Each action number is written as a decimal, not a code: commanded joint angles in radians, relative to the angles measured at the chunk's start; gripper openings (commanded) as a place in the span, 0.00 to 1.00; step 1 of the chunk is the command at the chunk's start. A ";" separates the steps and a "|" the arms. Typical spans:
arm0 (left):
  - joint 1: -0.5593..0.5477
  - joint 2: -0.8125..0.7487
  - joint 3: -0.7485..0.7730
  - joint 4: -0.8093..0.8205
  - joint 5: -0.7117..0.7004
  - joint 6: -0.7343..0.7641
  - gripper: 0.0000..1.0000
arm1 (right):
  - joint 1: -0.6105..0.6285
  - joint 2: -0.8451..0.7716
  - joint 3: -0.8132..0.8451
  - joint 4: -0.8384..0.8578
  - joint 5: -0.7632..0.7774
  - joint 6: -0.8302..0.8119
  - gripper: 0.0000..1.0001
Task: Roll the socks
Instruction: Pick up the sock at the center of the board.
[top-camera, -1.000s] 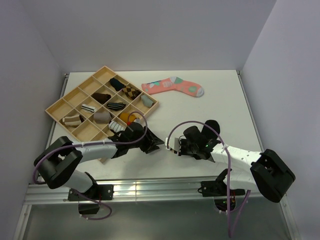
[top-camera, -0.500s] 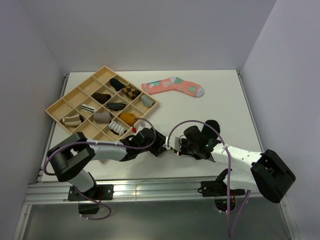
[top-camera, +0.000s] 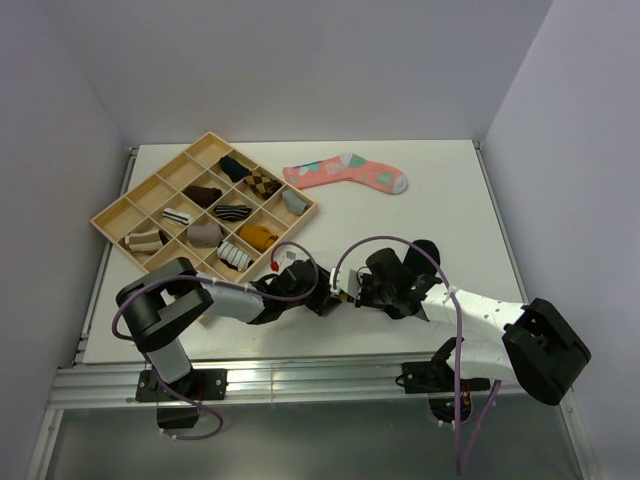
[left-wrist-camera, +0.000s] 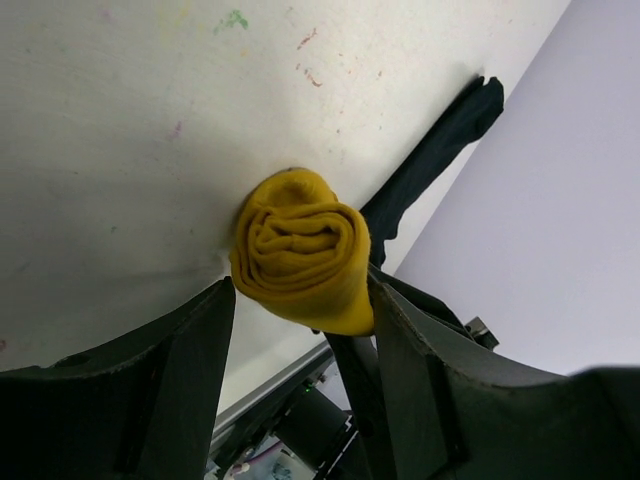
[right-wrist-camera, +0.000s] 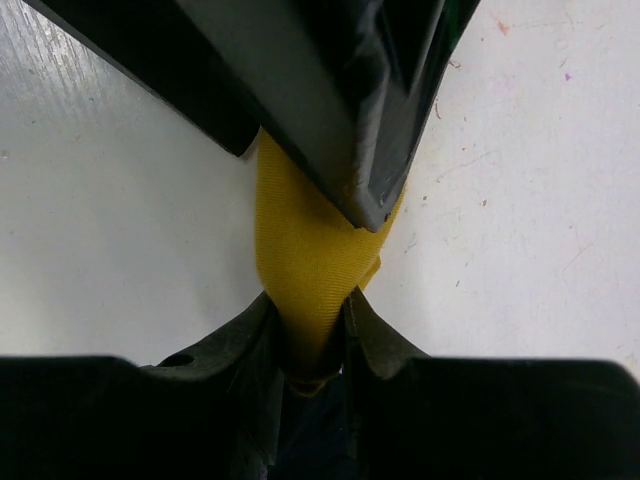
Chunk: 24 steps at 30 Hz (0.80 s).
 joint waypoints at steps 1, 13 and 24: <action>-0.007 0.026 0.033 0.060 -0.011 -0.029 0.62 | 0.003 0.006 0.046 0.004 -0.005 0.021 0.00; -0.010 0.084 0.039 0.114 -0.009 -0.037 0.59 | 0.001 -0.015 0.068 -0.045 -0.047 0.029 0.00; -0.010 0.130 0.041 0.162 0.009 -0.034 0.28 | 0.006 -0.009 0.077 -0.067 -0.061 0.038 0.00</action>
